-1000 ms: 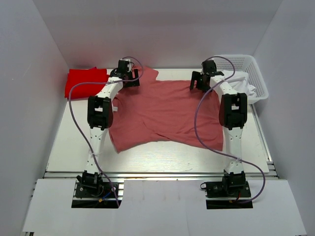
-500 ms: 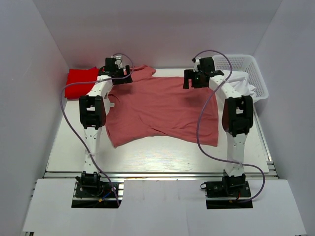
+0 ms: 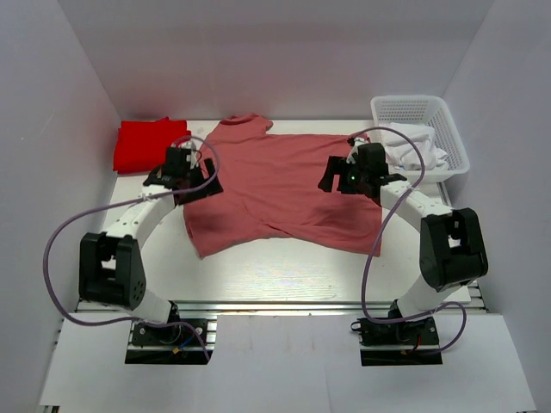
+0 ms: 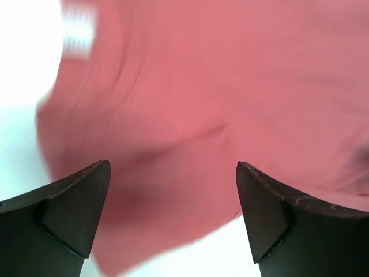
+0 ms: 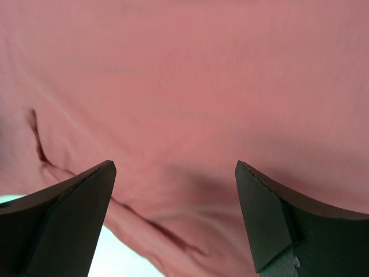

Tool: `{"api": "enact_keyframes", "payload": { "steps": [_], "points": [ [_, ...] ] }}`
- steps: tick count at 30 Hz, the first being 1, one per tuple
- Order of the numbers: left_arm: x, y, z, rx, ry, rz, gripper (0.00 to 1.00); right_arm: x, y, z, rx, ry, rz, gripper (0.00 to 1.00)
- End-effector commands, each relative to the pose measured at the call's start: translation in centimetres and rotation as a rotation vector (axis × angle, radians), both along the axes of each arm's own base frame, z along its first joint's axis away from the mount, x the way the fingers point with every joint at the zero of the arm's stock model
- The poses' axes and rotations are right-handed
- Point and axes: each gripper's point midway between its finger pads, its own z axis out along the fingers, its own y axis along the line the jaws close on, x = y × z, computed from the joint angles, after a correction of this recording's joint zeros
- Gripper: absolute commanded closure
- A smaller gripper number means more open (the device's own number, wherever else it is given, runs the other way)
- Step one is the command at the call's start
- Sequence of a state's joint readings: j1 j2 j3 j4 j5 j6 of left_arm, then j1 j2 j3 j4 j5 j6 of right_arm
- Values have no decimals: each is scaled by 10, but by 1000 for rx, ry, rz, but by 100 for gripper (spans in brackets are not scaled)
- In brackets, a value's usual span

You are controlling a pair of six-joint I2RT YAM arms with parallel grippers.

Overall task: Fold and stack the t-shirts
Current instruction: Flatten out the tshirt

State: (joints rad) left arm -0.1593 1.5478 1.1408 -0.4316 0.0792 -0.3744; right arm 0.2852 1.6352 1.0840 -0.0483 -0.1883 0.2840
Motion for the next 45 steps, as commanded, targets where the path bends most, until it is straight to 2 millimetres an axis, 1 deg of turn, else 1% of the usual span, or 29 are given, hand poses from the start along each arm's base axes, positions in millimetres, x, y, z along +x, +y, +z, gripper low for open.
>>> {"api": "enact_keyframes", "payload": {
  "steps": [1, 2, 3, 5, 6, 7, 8, 11, 12, 13, 14, 16, 17, 18, 20, 21, 24, 27, 28, 32, 36, 37, 38, 40, 43, 44, 45],
  "points": [
    [-53, 21, -30, -4, 130, 194, 0, 0, 5, 15, 71, -36, -23, 10],
    [-63, 25, -21, -11, 97, 214, 0, -2, 4, 12, 74, -21, -25, 10],
    [-83, 31, -39, 2, 136, 251, 0, -6, 6, 9, 72, -7, -15, 10],
    [-93, 33, -42, -11, 113, 258, 0, -15, 8, -1, 83, 26, 3, 10],
    [-101, 34, -45, -15, 100, 257, 0, -19, 8, -4, 87, 37, 8, 10],
    [-101, 34, -45, -21, 80, 257, 3, -20, 9, -5, 91, 40, 15, 10],
    [-97, 32, -41, -37, 50, 250, 3, -21, 8, -5, 96, 39, 13, 10],
    [-94, 32, -41, -36, 31, 243, 4, -23, 7, -5, 86, 36, 12, 10],
    [-94, 34, -47, -22, 47, 252, 4, -25, 6, -5, 80, 32, 12, 10],
    [-90, 35, -47, -13, 48, 259, 4, -26, 5, -7, 76, 36, 10, 10],
    [-94, 37, -60, 8, 96, 266, 5, -24, 2, -5, 67, 26, -5, 10],
    [-93, 37, -68, 24, 124, 258, 7, -25, 0, -3, 59, 16, -11, 10],
    [-89, 39, -69, 35, 128, 266, 8, -29, -4, -7, 46, 40, -18, 10],
    [-90, 39, -76, 45, 161, 266, 8, -29, -5, -7, 40, 42, -20, 10],
    [-88, 41, -79, 60, 172, 274, 8, -30, -6, -5, 33, 37, -24, 10],
    [-88, 41, -82, 62, 181, 274, 10, -29, -7, -3, 31, 28, -26, 10],
    [-79, 35, -77, 29, 143, 257, 18, -29, -6, -6, 28, 37, -25, 10],
    [-79, 34, -72, 22, 123, 244, 25, -29, -5, -7, 32, 43, -19, 10],
    [-79, 34, -72, 22, 123, 244, 25, -29, -5, -8, 29, 44, -17, 10],
    [-76, 33, -65, 19, 93, 237, 33, -28, -5, -11, 23, 56, -16, 10],
    [-77, 32, -72, 24, 114, 222, 61, -29, -3, -13, 26, 63, -8, 10],
    [-75, 30, -71, 17, 115, 216, 75, -29, -4, -15, 24, 70, -9, 10],
    [-75, 30, -71, 17, 115, 216, 81, -28, -4, -14, 24, 69, -8, 10],
    [-73, 27, -69, 9, 107, 195, 100, -29, -1, -15, 27, 71, 2, 10],
    [-72, 16, -61, -17, 68, 107, 100, -29, -2, -18, 27, 79, -1, 10],
    [-69, 9, -56, -37, 31, 59, 100, -28, -3, -17, 26, 76, -7, 10],
    [-75, -5, -51, -92, 12, -27, 100, -29, -3, -20, 22, 81, -4, 10]
  ]
}}
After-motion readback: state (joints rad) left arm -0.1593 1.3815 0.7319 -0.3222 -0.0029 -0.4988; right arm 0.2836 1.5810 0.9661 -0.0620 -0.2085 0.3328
